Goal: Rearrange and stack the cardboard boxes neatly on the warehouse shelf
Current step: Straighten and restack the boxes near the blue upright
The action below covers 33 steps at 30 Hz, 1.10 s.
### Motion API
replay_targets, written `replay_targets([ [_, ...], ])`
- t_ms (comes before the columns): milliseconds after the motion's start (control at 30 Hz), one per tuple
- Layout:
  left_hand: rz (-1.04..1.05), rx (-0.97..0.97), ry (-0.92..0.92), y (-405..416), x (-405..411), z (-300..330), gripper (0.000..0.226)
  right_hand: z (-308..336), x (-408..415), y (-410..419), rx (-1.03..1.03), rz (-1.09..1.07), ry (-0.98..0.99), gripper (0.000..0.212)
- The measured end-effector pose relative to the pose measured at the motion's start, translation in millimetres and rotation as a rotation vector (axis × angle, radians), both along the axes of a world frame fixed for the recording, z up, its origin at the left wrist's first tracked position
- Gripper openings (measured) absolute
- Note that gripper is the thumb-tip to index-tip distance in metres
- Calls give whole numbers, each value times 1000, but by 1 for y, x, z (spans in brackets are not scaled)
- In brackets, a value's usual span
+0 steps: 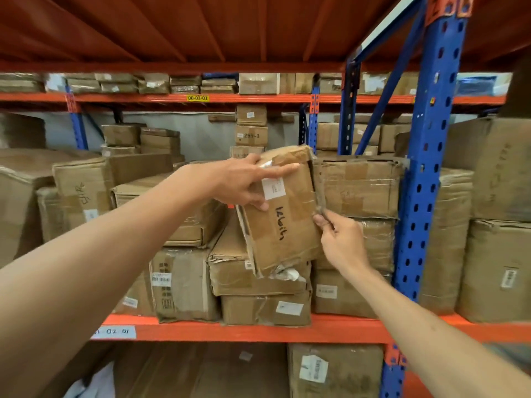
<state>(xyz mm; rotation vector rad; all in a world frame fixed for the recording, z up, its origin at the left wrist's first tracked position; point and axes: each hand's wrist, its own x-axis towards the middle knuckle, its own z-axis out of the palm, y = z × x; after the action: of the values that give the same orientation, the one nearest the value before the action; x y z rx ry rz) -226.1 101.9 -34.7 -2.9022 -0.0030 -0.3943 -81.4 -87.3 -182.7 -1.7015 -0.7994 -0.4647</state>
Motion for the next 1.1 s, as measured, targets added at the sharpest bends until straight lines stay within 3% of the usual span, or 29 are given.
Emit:
replay_targets([
  [133,41,-195,-173,3,-23,-20,84,57,13,-14,-232,18,-192,28],
  [267,-34,-568,-413,4,-30,-80,85,92,12,-19,-435,-55,-462,29],
  [367,-63,-743,-550,-3,-23,-141,87,89,10,-15,-567,-103,-590,31],
  [467,-26,-787,-594,3,-16,-171,89,63,8,-6,-541,-64,-646,37],
  [500,9,-761,-571,6,-16,-169,91,52,8,-2,-531,-64,-674,42],
  [567,141,-508,-531,17,-18,-161,102,30,8,7,-594,-107,-824,59],
  [633,229,-216,-538,31,-23,-154,127,9,8,14,-672,-119,-979,77],
  [700,238,-79,-506,42,-26,-149,147,-5,10,20,-693,-108,-1047,87],
  [833,221,-54,-442,55,-22,-143,149,0,20,29,-706,-61,-1053,85],
  [933,259,-47,-395,59,-8,-142,138,4,30,33,-737,-64,-1058,82],
  [1100,223,-118,-391,72,28,-140,134,9,46,44,-740,-84,-951,80],
])
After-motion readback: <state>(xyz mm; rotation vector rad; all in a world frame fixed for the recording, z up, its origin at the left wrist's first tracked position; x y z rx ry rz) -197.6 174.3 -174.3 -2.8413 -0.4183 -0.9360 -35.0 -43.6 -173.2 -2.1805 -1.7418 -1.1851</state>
